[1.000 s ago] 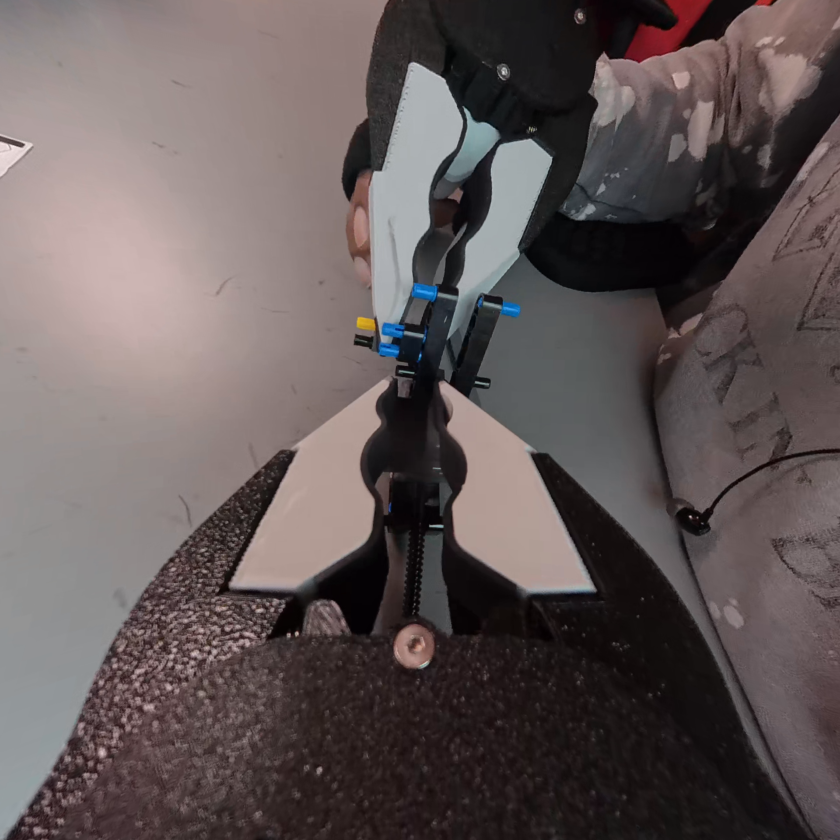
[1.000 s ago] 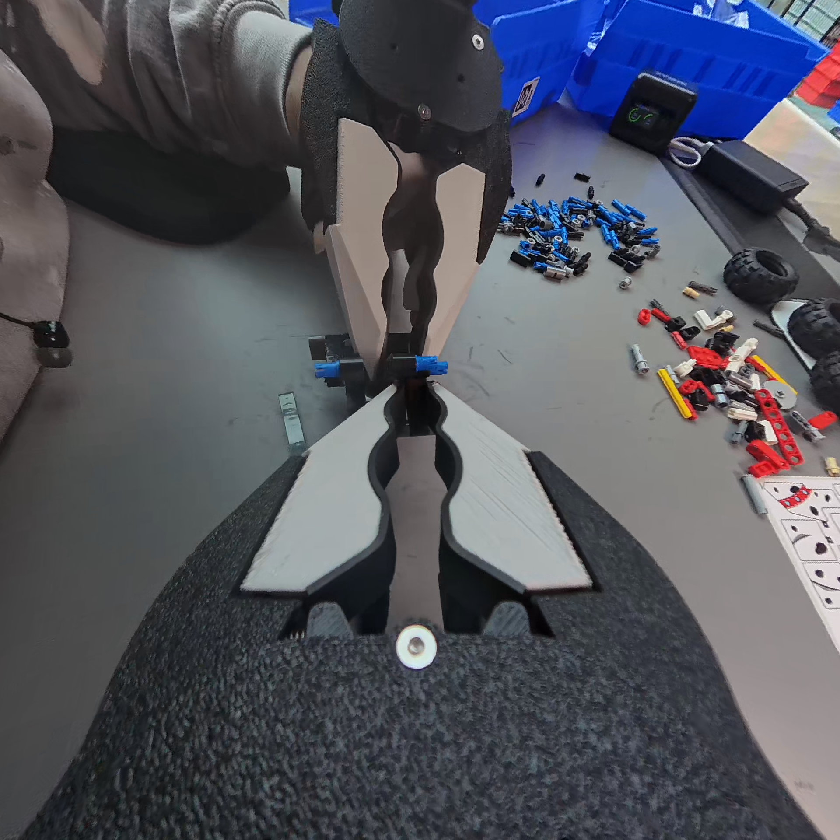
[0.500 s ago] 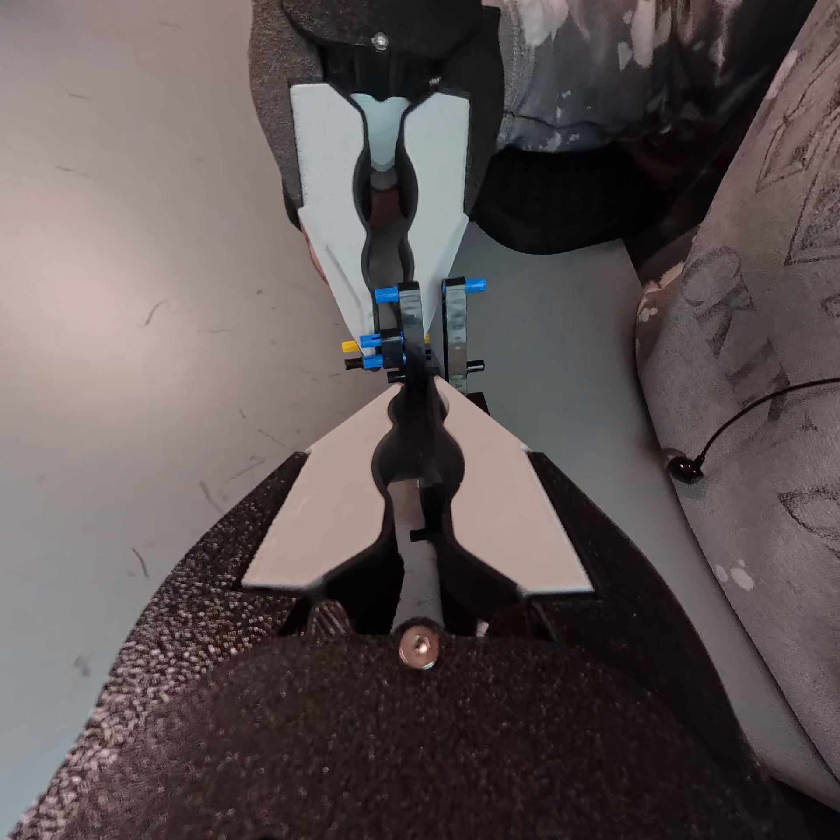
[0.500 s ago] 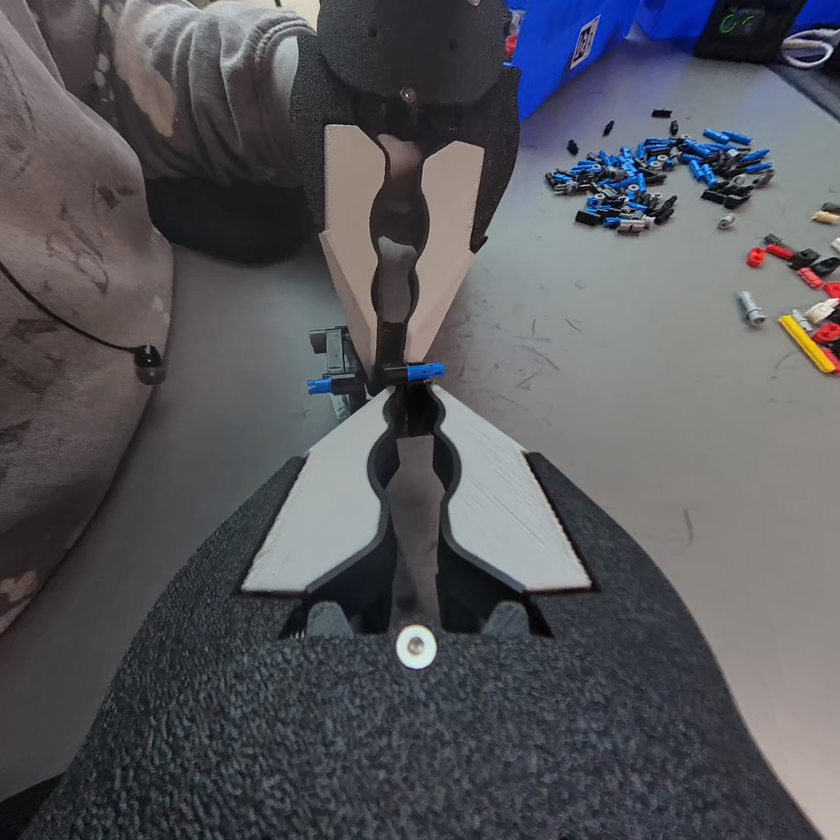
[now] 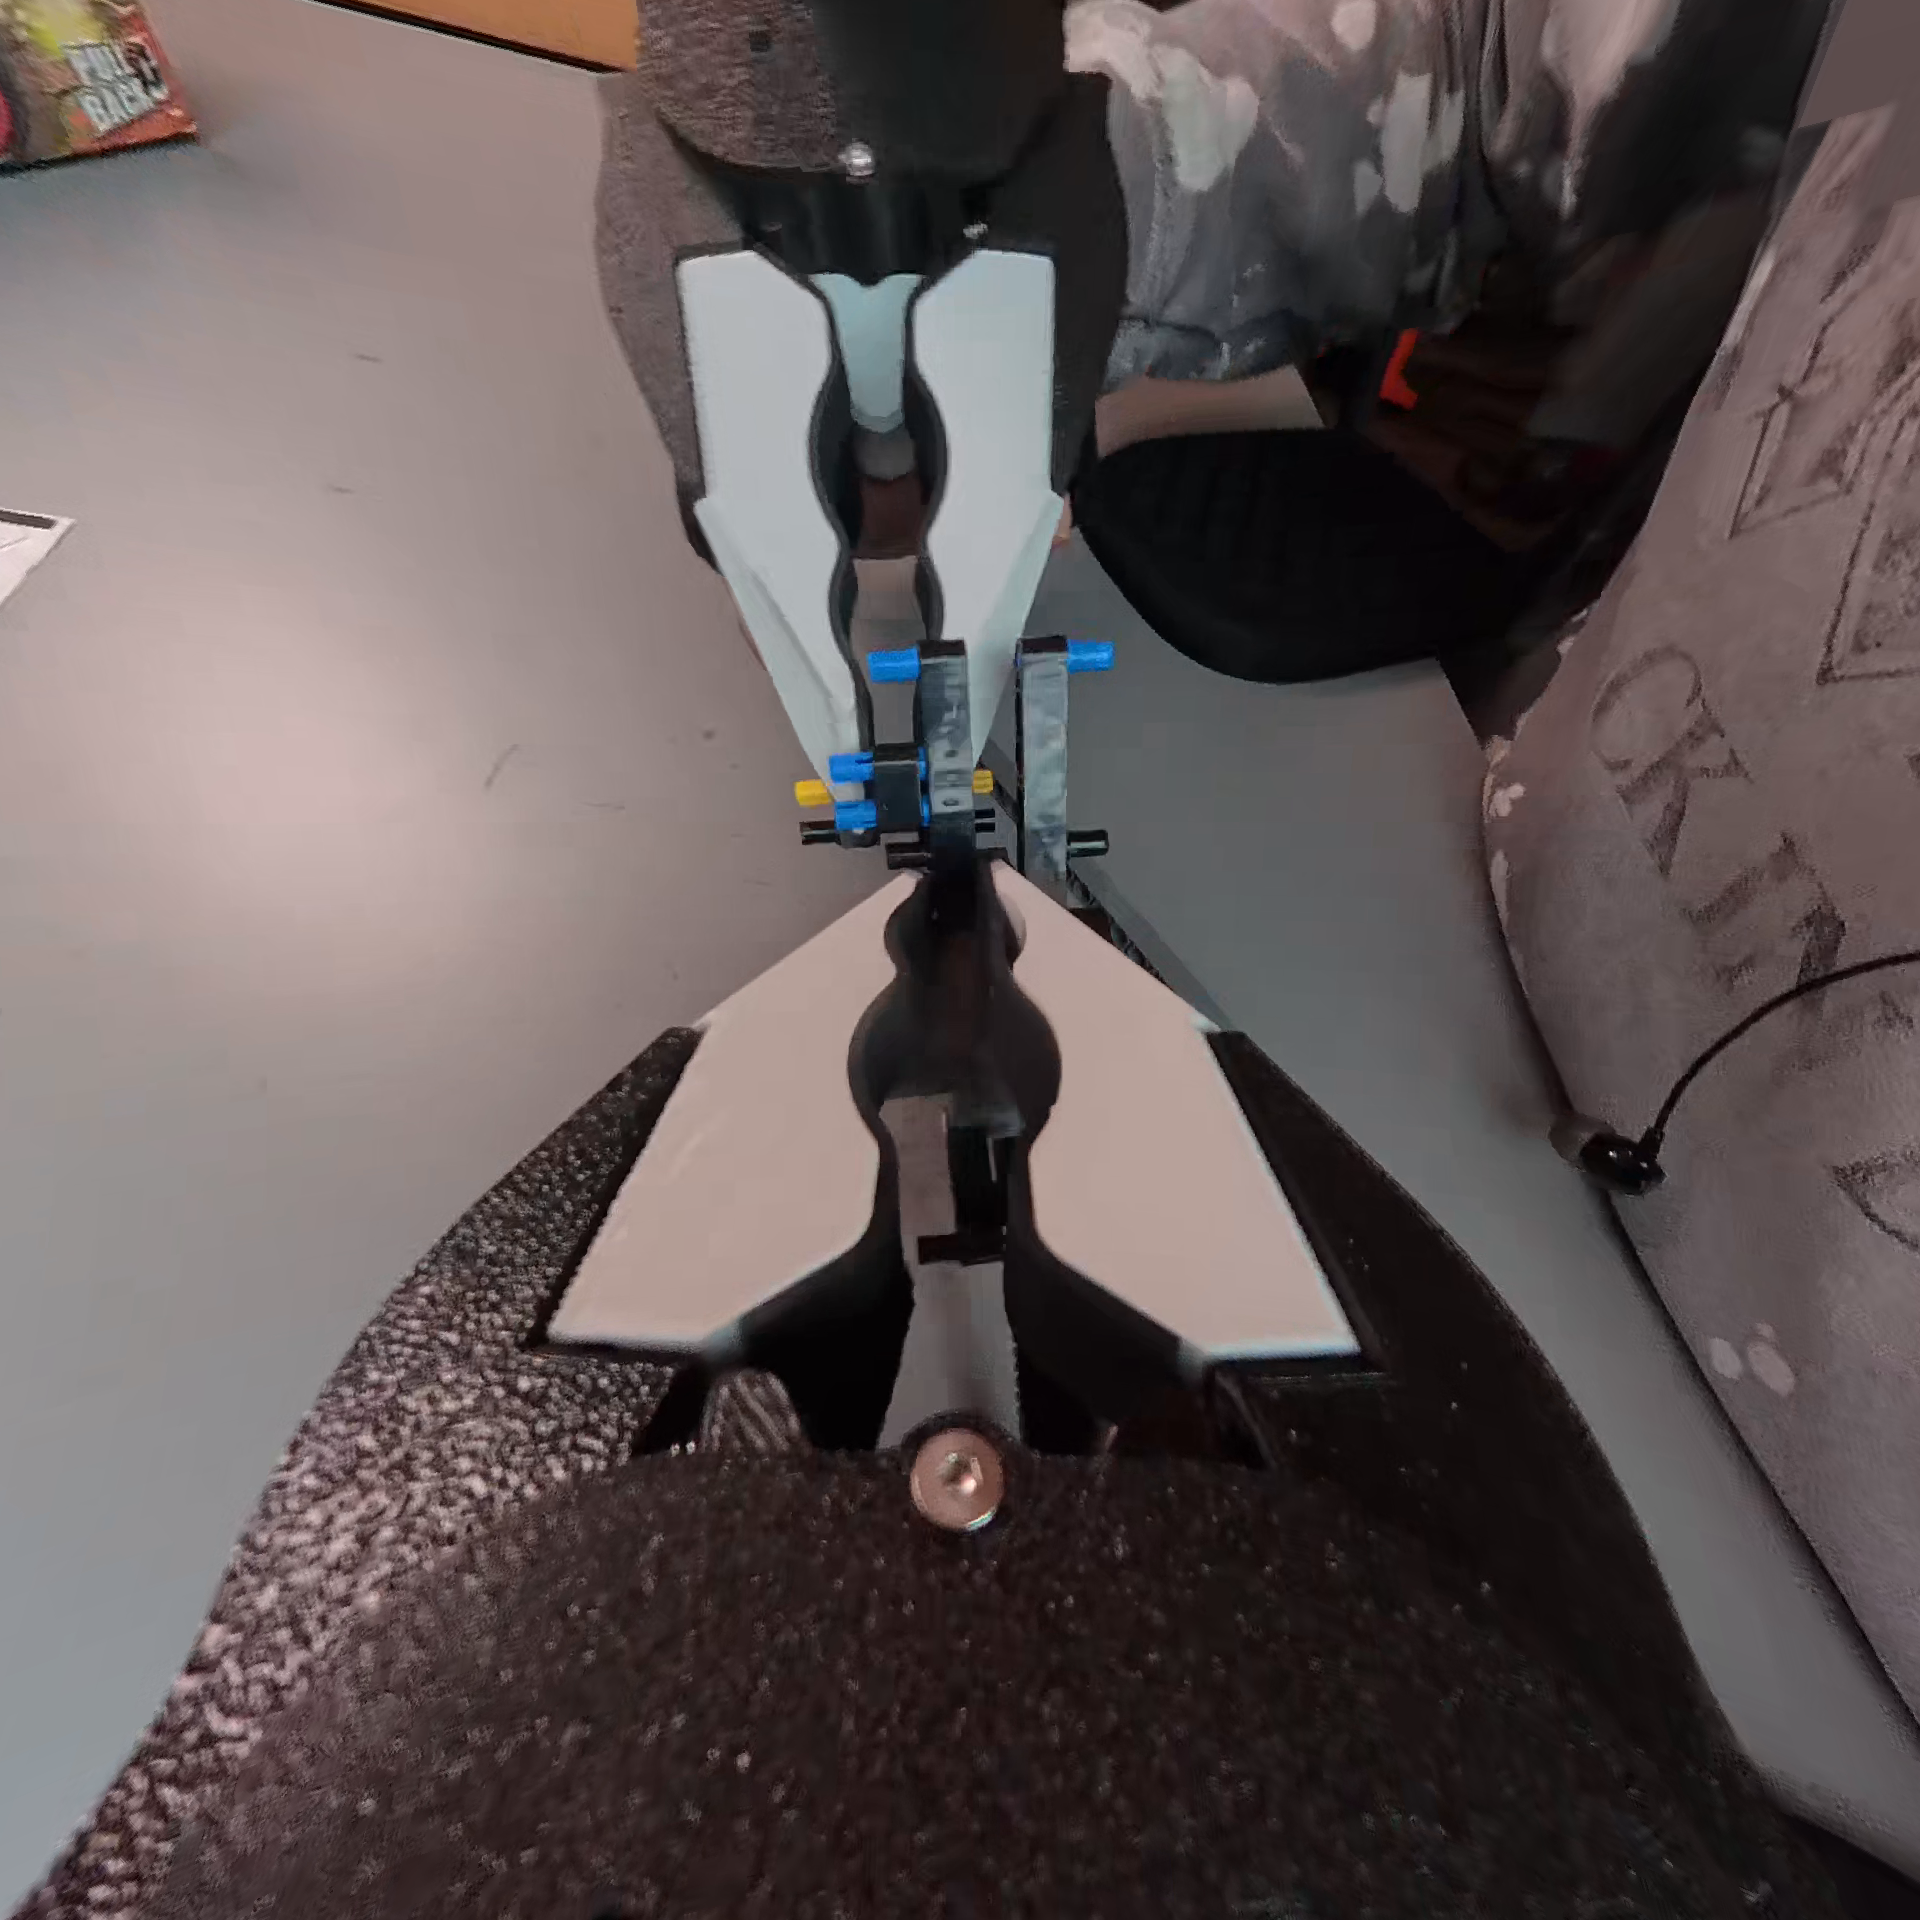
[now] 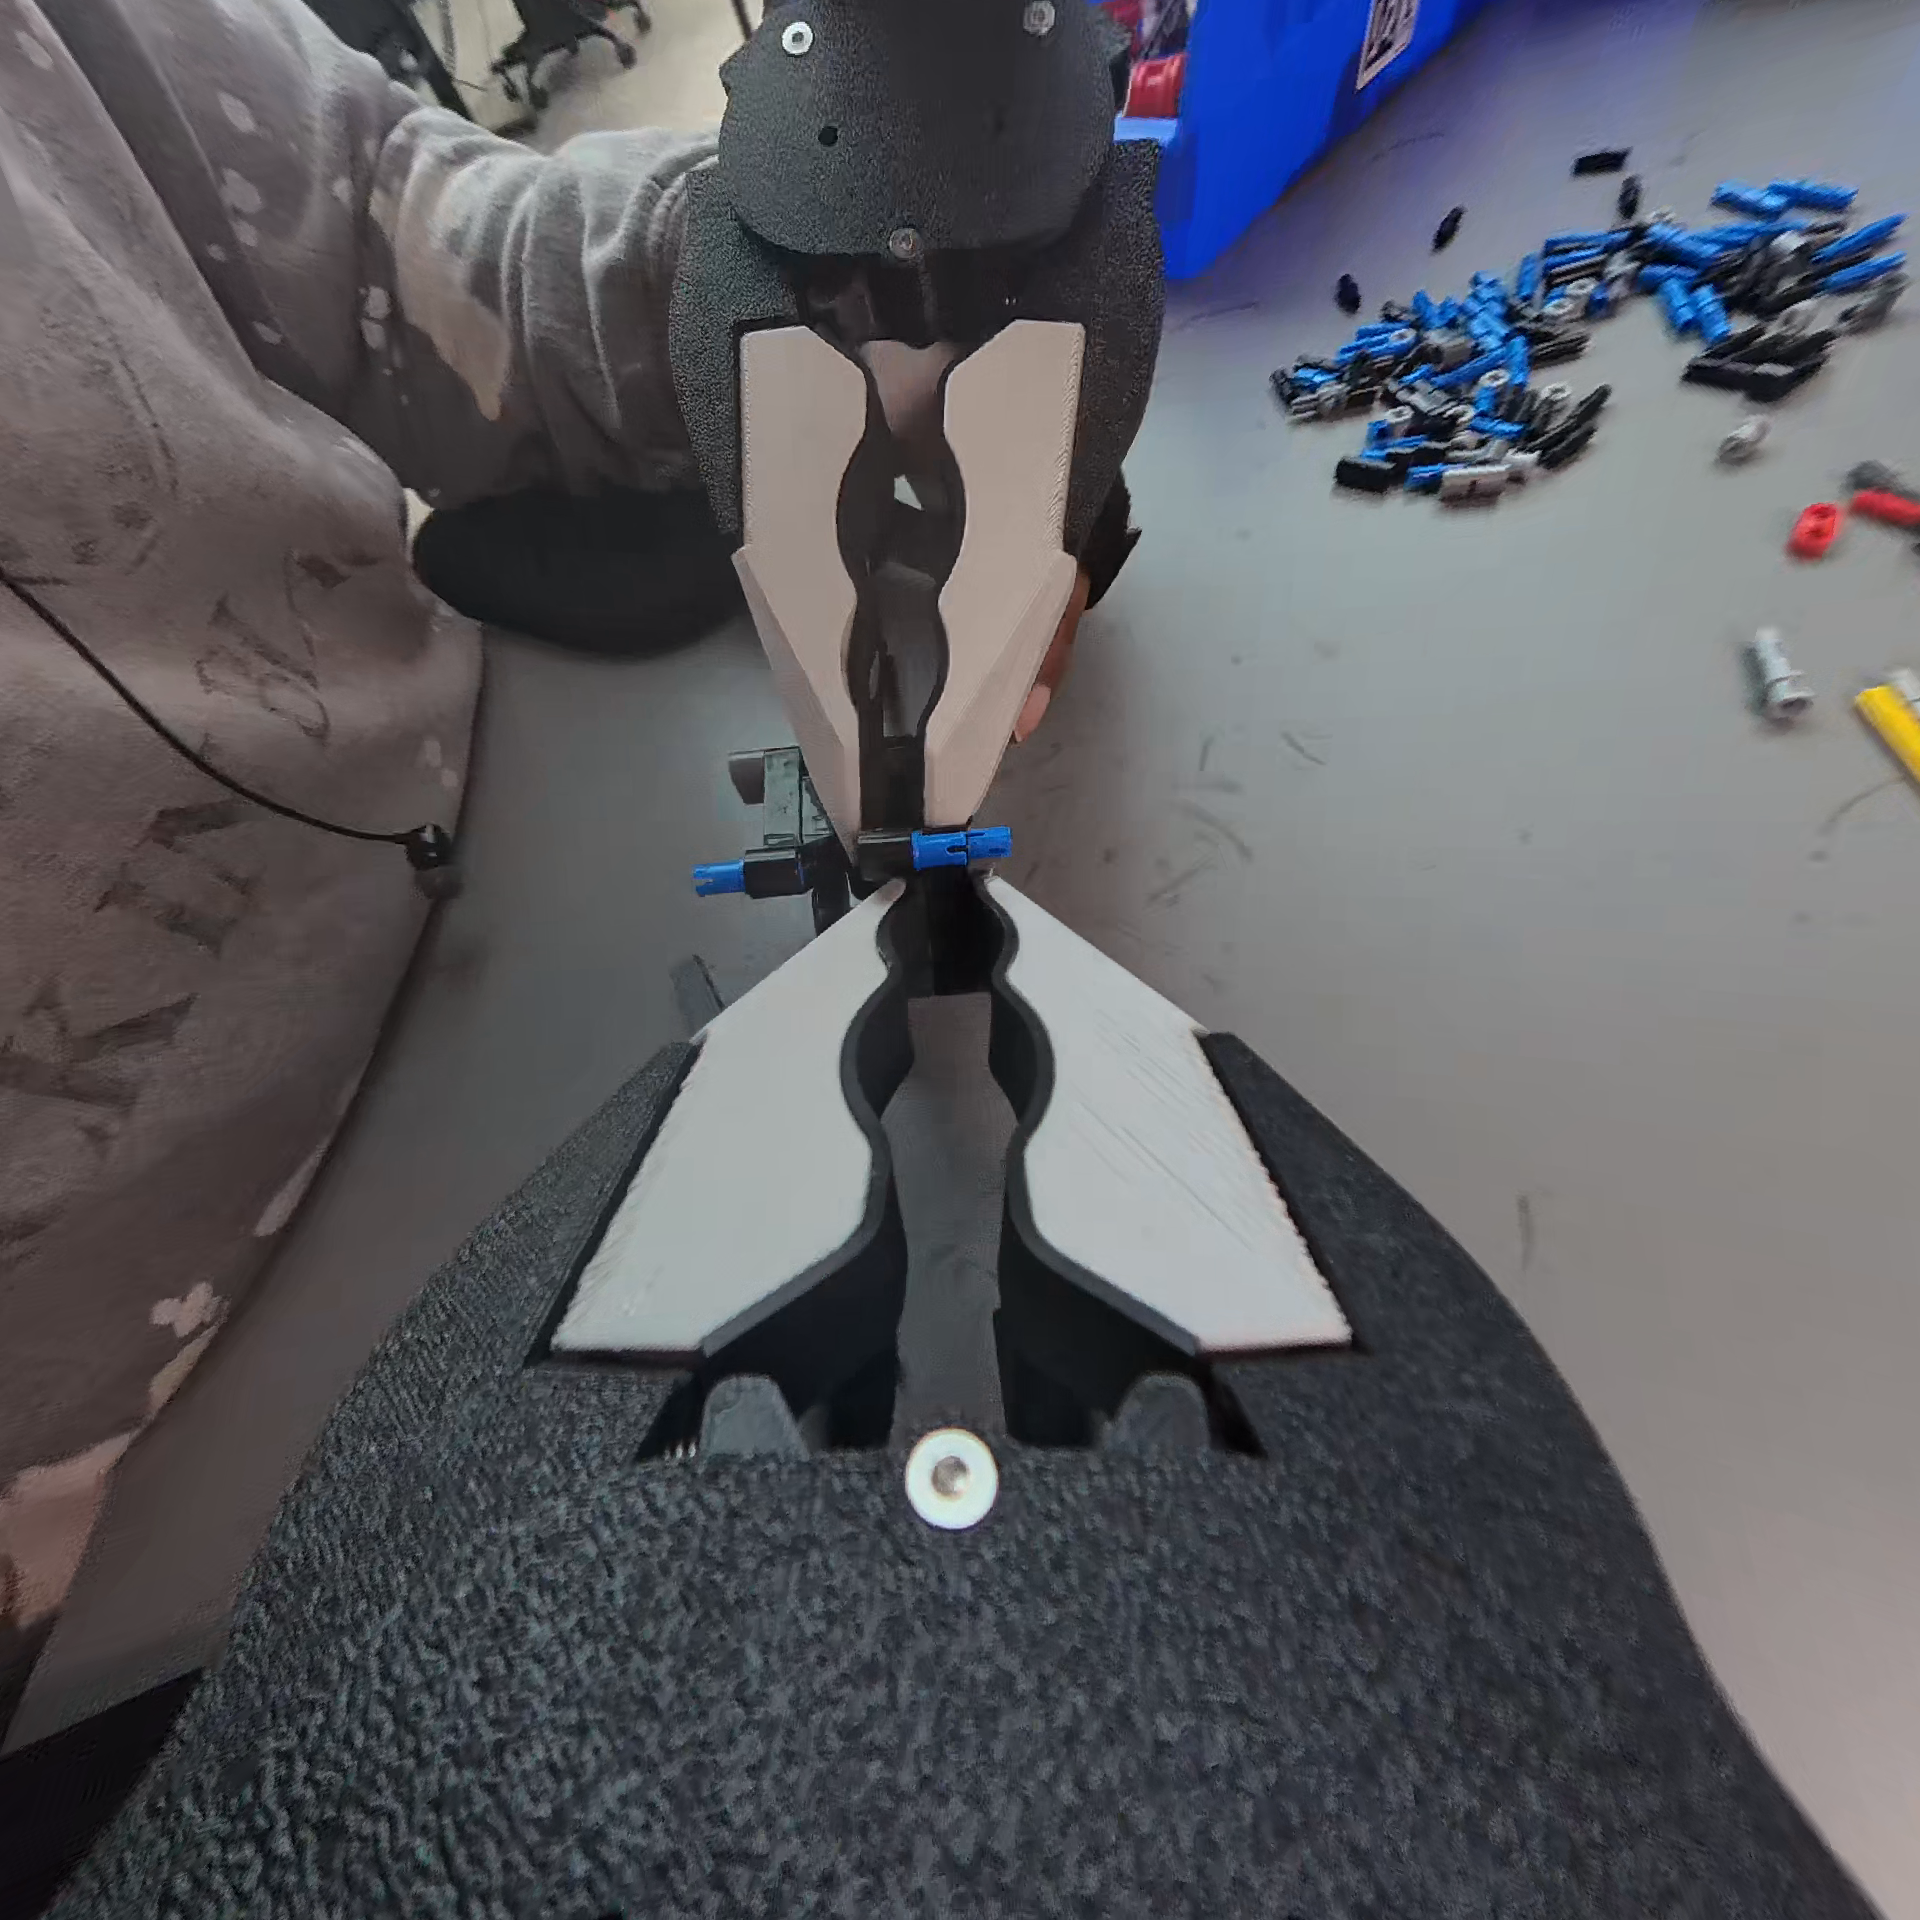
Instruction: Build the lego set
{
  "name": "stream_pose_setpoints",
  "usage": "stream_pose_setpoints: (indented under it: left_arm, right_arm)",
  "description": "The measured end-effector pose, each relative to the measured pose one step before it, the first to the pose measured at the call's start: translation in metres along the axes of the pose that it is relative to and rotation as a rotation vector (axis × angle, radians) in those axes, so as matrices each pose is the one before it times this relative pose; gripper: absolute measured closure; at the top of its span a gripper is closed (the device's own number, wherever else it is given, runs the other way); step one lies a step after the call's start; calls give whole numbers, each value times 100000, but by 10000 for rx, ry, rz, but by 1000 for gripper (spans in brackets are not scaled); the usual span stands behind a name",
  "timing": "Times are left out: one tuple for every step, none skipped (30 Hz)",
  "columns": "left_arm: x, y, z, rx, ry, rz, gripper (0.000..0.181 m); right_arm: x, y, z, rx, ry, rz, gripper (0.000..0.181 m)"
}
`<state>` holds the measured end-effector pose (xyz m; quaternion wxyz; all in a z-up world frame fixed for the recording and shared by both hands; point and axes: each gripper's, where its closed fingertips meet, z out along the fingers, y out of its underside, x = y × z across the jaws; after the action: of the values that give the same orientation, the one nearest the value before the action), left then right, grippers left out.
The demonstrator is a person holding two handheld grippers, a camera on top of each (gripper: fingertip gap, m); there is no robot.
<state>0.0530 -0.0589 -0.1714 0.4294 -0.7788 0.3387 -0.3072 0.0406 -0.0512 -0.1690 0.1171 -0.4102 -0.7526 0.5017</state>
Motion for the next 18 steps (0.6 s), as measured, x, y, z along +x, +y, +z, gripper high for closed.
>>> stream_pose_setpoints:
  left_arm:
    - [-588,-355,-361,165,-162,-244,173]
    - [-598,-288,-482,155,-206,-175,169]
    - [-614,-352,-651,231,-236,-191,161]
    - [-422,-417,-736,246,-187,-180,159]
    - [-146,-408,-677,195,-166,-27,157]
    - [-10,-361,-473,133,-251,138,155]
    - [166,-256,-178,43,-251,212,152]
    - [252,-79,145,-69,-252,204,147]
    - [48,73,394,-169,-414,213,142]
    - [-232,158,531,-210,-607,275,138]
    - [-334,135,559,-195,-658,325,136]
    - [-329,181,529,-221,-578,325,137]
    - [-414,184,371,-240,-556,338,140]
    - [-405,101,126,-181,-452,384,141]
    - [-156,-49,-111,-41,-157,355,143]
    - [55,-218,-253,127,105,62,144]
    - [150,-324,-344,289,266,-251,146]
    - [182,-408,-455,446,358,-350,148]
  right_arm:
    - [464,-458,-228,-54,636,-498,174]
    - [580,-248,-160,-164,706,-478,174]
    - [545,-137,-123,-125,633,-243,174]
    - [382,-86,-75,-31,464,95,174]
    - [402,-71,-25,54,437,377,174]
    - [556,45,43,55,478,534,174]
    - [621,23,71,119,471,588,174]
    - [500,-60,100,135,332,687,174]
    - [255,-88,141,97,139,715,174]
    - [120,-24,203,-39,56,633,174]
    - [-18,-192,190,26,52,398,174]
    - [-113,-342,171,78,42,317,174]
    - [-153,-278,130,-15,18,277,174]
    - [-260,-239,79,-48,-51,42,174]
    - [-161,-212,-15,-41,28,-36,174]
    - [-208,-293,-162,36,9,-114,174]
    - [-383,-285,-247,43,-128,-93,173]
    - [-584,-376,-336,129,-292,-58,171]
